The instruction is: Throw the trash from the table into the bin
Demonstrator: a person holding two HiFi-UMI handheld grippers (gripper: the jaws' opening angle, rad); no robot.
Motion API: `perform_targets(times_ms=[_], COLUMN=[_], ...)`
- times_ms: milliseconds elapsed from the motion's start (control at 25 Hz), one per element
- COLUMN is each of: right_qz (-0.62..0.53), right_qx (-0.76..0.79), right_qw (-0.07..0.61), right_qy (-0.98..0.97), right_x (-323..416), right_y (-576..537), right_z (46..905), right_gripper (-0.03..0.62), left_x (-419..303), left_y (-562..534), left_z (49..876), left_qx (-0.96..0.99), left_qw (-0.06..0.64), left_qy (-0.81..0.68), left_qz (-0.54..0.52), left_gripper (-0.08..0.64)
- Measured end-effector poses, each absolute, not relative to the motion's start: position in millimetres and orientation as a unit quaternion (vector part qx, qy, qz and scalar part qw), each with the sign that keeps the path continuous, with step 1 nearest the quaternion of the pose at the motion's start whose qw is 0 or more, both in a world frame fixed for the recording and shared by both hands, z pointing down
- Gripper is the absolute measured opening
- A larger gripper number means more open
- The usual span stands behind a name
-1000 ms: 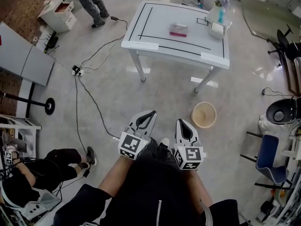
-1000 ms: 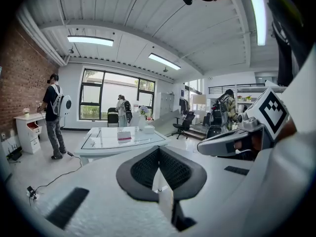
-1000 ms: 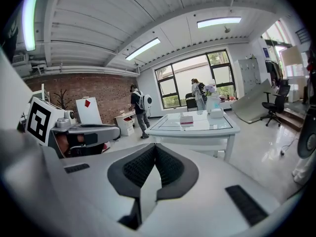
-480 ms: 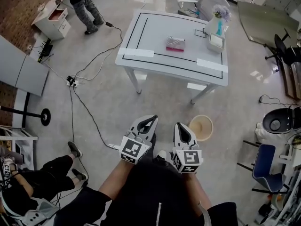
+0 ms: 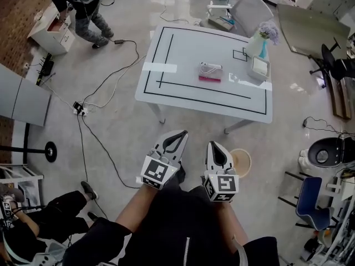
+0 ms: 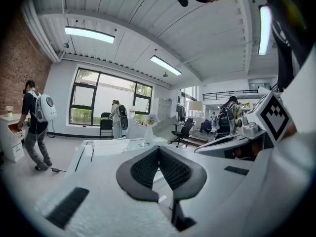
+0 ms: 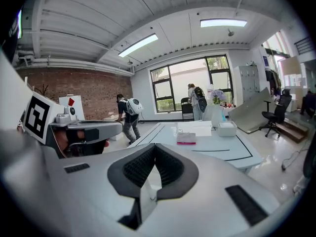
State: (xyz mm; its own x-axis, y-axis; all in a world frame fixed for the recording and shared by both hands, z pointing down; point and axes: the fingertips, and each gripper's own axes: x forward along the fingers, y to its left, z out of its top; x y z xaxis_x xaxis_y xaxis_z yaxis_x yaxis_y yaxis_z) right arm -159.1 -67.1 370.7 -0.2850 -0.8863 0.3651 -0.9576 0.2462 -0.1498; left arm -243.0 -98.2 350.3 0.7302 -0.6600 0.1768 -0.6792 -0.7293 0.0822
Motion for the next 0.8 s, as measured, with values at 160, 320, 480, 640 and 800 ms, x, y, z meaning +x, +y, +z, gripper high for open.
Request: perform_targets(times_ms=[160,320,480,640,800], right_qz=[0.168,0.167,0.169,0.174,0.171], right_qx=[0.597,0.601,0.604,0.599,0.591], right_qw=[0.106,0.107,0.105,0.102,0.102], right_qy=[-0.777,-0.774,-0.771,-0.775,-0.782], right_x=[-167,-165,-153,-150,-148], right_y=[-98,-122,-142,-156,-165], right_z=[370,369,369,367,366], right_gripper=[0.009,0.009,0.009,0.009,0.009], left_x=[-250,-246,-233,-226,-222], left_y=[-132,-155,-173,-185,-194], left_z=[350,357,356,352,353], left_qx=[0.927,0.93,0.93,0.93,0.928], left_qw=[0.089,0.086,0.1,0.094,0.102], left_qy=[-0.359,-0.35,-0.347,-0.348,-0.354], left_qz=[0.064,0.064,0.063,0.067,0.064], left_gripper=[0.008,0.008,0.008,0.008,0.008])
